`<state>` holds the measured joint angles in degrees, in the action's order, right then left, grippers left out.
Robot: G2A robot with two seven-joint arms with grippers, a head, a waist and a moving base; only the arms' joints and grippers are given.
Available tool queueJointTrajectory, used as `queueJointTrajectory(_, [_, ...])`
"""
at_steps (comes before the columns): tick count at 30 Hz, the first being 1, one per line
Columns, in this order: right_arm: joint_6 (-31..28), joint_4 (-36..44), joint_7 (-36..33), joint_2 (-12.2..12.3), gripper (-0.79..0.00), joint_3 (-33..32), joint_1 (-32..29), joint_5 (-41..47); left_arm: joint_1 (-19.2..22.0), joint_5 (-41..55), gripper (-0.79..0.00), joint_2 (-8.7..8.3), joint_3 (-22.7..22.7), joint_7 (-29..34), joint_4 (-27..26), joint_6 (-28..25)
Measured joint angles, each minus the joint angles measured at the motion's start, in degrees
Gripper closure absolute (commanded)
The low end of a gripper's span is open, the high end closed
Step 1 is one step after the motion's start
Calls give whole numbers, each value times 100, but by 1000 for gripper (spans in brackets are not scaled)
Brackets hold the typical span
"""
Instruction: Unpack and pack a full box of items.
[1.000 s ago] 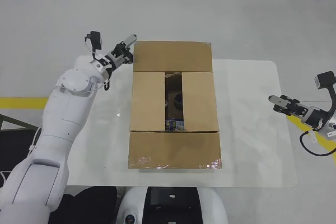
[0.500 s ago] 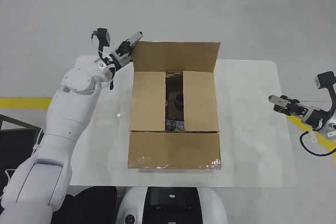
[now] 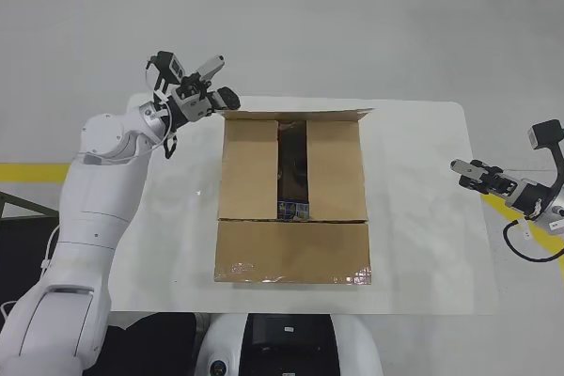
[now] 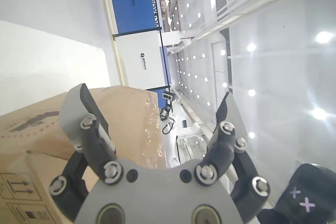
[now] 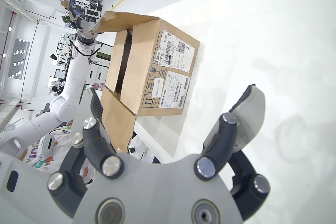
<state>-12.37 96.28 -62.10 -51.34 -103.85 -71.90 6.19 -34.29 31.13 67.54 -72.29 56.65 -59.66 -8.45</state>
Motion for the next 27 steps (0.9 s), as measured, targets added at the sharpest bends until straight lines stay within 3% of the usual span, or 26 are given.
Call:
queueJointTrajectory(12, [0,0,0,0,-785,0,0,0,-464,-264,-785,-200,-301,615,-614,636])
queueJointTrajectory(27, [0,0,0,0,-785,0,0,0,-592,-597,-785,-297,-261,826,-736,607])
